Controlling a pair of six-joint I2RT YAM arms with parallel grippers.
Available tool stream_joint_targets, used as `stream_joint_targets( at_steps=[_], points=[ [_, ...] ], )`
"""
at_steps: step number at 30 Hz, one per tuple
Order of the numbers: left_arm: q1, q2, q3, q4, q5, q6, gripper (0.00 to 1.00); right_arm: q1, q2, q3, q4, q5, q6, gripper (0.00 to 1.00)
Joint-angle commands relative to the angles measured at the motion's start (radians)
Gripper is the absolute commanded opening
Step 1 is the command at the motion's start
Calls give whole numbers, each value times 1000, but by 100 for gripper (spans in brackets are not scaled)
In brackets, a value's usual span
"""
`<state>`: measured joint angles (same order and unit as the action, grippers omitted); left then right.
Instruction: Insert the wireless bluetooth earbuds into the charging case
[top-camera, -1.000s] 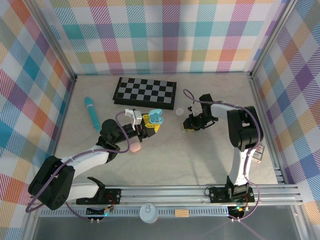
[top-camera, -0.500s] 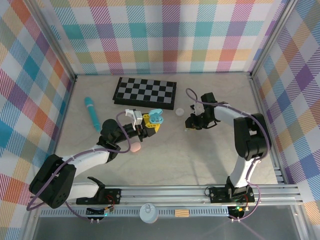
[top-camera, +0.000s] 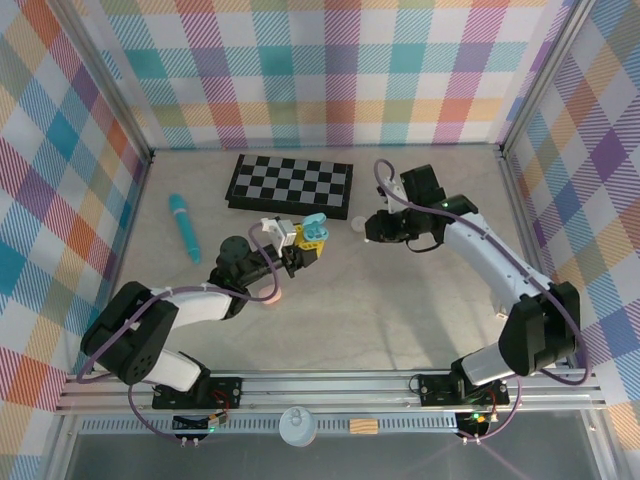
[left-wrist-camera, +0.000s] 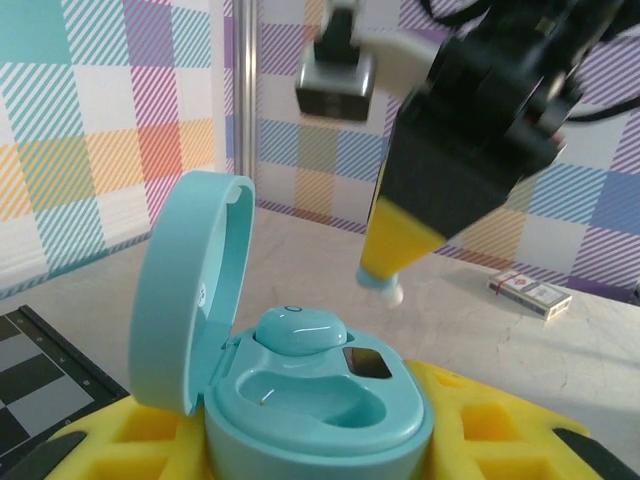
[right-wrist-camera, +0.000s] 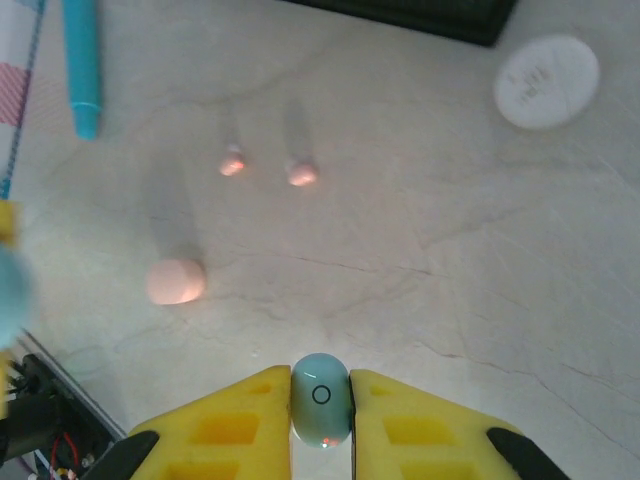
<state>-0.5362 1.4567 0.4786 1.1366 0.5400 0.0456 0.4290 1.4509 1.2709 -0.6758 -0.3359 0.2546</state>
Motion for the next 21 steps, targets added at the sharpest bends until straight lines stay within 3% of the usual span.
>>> stream_joint_targets(
  at_steps=[1,10,21],
  points=[
    [-20,16,40,80,-21,48,26,58,-29,85,-72,30,15,19],
    [-46,34,50,57,-59,83,26,191,30,225,-46,21,26,19],
    [-57,30,50,57,-71,85,26,253,117,298,-21,3,26,19]
  ],
)
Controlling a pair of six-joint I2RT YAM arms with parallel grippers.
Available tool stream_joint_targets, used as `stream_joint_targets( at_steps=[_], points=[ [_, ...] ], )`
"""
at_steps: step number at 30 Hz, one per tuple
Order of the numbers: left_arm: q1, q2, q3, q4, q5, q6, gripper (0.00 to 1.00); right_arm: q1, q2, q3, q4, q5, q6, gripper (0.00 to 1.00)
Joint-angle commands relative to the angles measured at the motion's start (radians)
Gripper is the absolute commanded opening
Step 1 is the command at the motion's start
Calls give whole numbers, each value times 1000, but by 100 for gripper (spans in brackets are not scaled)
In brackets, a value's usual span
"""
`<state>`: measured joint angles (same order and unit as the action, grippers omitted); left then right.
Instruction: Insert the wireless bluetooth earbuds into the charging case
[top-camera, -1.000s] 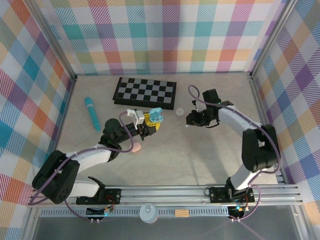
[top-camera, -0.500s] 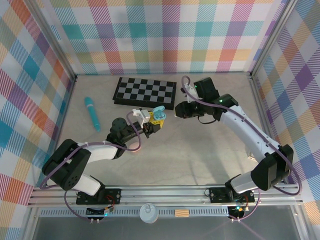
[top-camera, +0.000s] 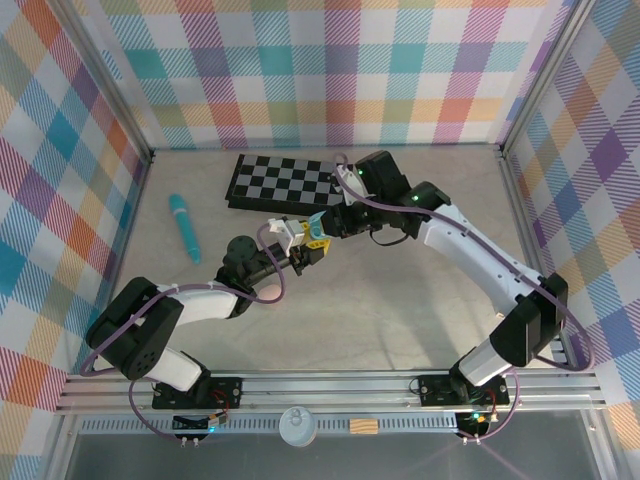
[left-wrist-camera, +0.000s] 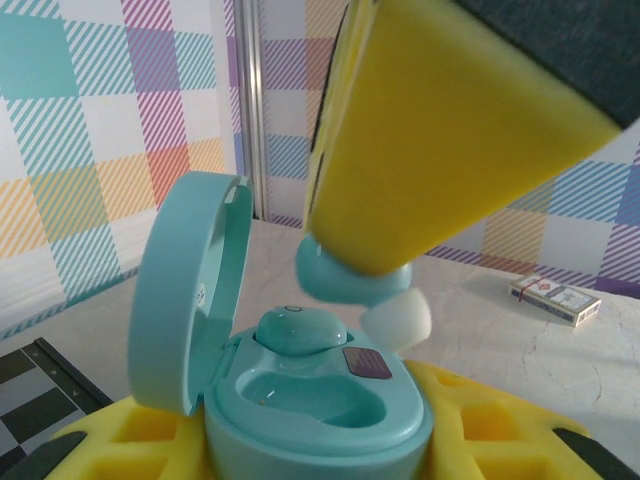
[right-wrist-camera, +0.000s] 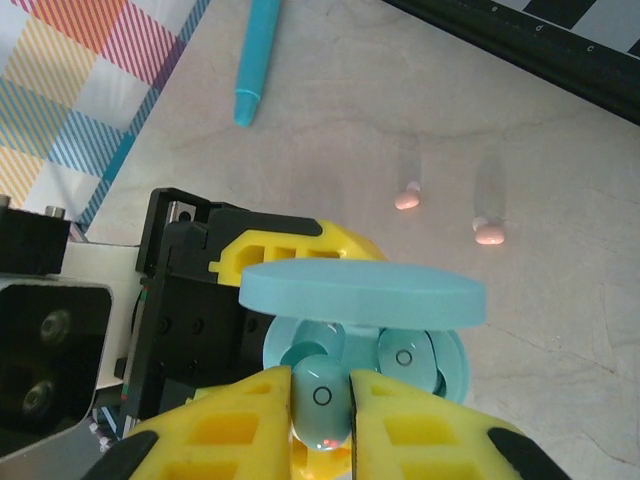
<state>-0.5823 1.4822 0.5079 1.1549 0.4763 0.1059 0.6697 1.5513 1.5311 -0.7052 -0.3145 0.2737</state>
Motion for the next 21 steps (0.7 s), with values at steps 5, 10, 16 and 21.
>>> stream_joint_targets(
  at_steps=[5,10,16,21],
  points=[
    [-11,6,20,41,-5,25,26,23,36,47,16,-21,9,19],
    [-11,1,9,54,-10,14,26,25,50,55,19,-17,7,19],
    [-11,-4,-2,68,-31,1,26,30,59,47,15,-23,4,19],
    [-12,3,11,63,-52,-4,26,44,57,45,10,-29,3,24]
  ],
)
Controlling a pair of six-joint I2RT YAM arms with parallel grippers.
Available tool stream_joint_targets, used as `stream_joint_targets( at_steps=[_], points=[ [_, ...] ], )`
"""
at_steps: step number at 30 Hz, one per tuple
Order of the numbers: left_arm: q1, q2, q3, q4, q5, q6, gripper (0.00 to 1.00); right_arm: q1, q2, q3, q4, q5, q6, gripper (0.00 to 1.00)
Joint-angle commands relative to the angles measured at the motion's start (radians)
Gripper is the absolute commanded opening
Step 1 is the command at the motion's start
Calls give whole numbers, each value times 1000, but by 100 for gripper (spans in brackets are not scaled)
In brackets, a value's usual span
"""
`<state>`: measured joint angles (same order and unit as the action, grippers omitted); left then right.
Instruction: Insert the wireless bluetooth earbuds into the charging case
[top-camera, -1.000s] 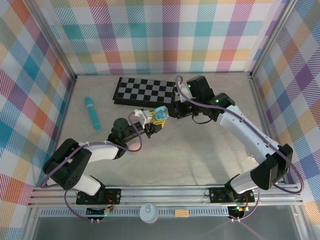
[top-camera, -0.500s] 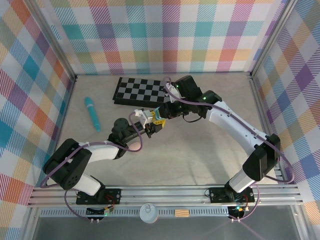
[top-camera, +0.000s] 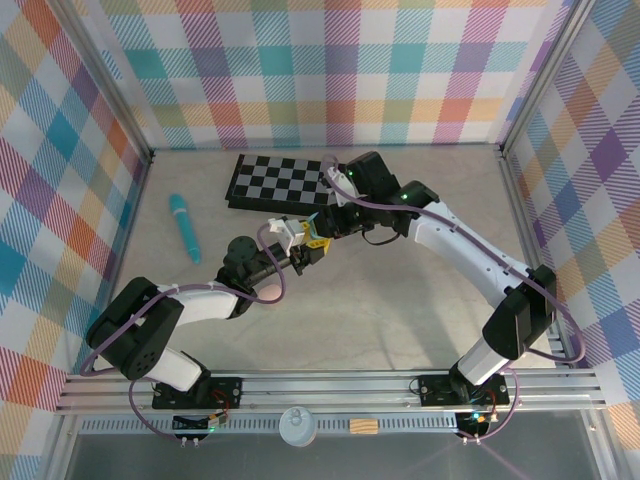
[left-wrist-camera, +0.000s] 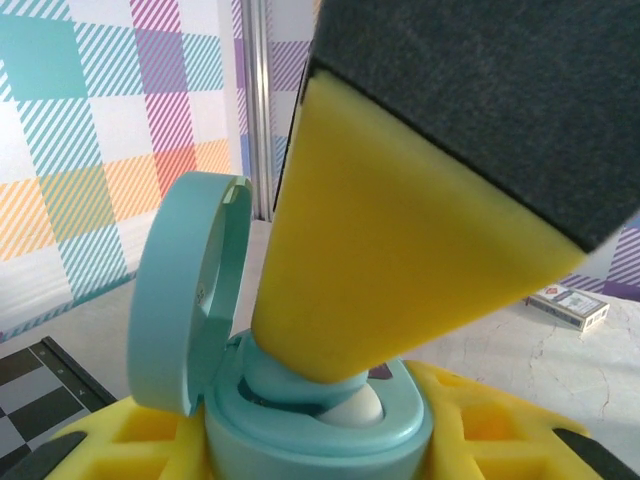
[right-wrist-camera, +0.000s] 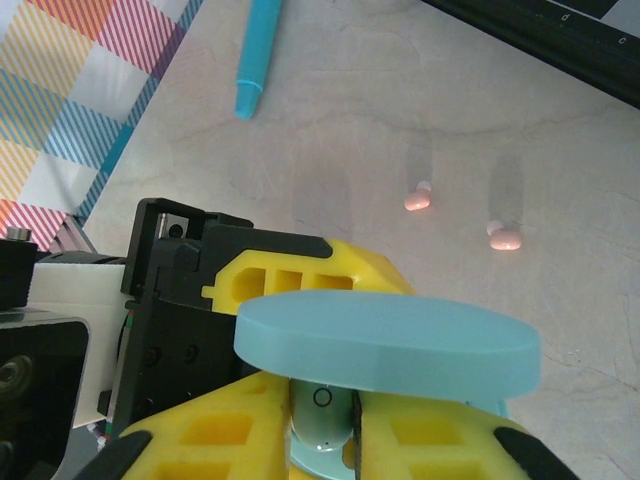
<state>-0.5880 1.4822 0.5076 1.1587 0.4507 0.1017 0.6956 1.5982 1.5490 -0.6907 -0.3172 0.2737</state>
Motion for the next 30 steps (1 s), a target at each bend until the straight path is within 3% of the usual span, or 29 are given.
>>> stream_joint_targets(
  at_steps=[1,5,8,15,24,30],
  points=[
    [-6,4,12,60,-29,0,26,19,7,25,-5,-26,4,25],
    [-6,4,12,64,-28,0,25,19,-23,19,-11,4,-1,42],
    [-6,-3,6,69,-25,0,26,18,-61,14,-25,38,-26,46],
    [-6,-31,-7,69,9,-3,26,15,-141,-3,-2,150,-29,52],
    [-6,-85,-17,54,40,-10,26,-8,30,199,-93,219,-20,55],
    [-6,-110,-13,37,-4,-9,26,-9,24,170,-110,193,-33,56]
  ],
)
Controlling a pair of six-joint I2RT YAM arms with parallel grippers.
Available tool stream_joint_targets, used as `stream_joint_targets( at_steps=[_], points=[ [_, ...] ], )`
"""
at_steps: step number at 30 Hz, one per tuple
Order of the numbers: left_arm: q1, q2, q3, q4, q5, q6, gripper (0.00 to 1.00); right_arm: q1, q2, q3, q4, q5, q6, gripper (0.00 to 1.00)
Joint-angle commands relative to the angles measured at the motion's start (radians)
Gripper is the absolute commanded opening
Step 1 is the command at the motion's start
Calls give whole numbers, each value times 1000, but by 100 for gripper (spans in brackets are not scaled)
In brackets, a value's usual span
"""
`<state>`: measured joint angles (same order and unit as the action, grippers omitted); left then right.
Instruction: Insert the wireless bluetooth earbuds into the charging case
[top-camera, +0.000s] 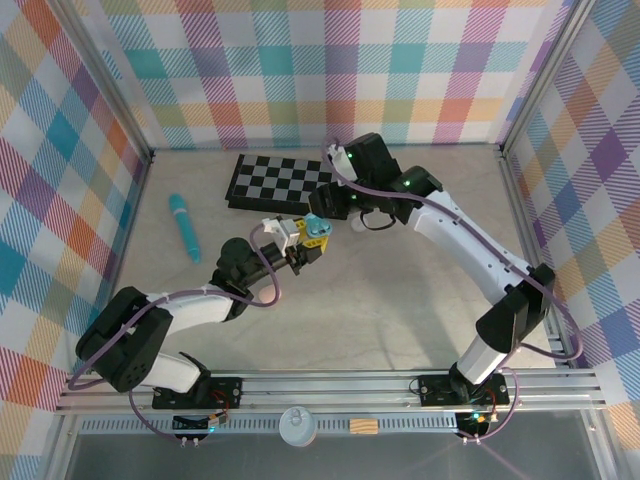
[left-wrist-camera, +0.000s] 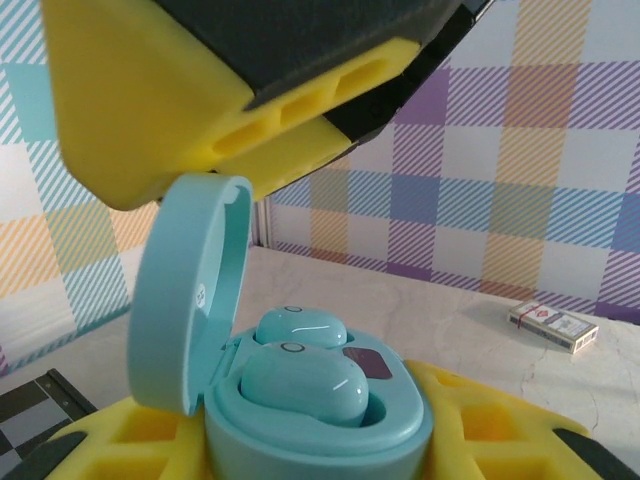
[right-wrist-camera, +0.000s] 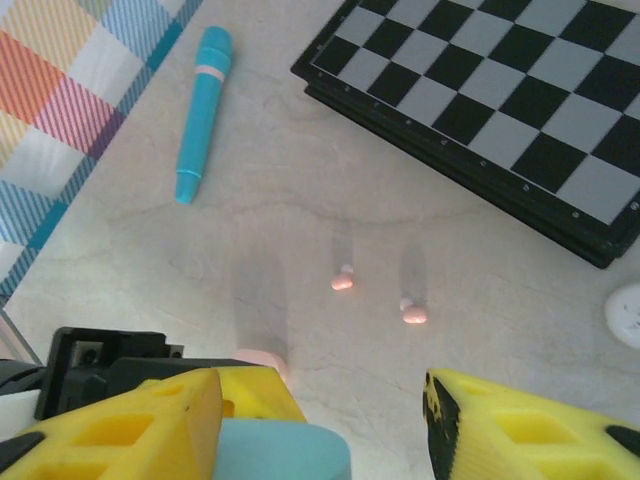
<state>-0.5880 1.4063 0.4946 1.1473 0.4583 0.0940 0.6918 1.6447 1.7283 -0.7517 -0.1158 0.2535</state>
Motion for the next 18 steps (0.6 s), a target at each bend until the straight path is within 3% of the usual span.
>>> stream_joint_targets(
  at_steps=[1,8,13,18],
  points=[
    [-6,-36,2,44,-21,-2,26,-5,-34,-23,-49,-15,-11,56],
    [-6,-55,18,9,-26,6,26,-30,-169,-173,59,-88,114,57],
    [-6,-71,24,24,-24,-15,26,-121,-250,-351,309,-393,369,64],
    [-6,-78,34,64,-31,-47,26,-143,-279,-492,569,-577,599,66]
  ],
)
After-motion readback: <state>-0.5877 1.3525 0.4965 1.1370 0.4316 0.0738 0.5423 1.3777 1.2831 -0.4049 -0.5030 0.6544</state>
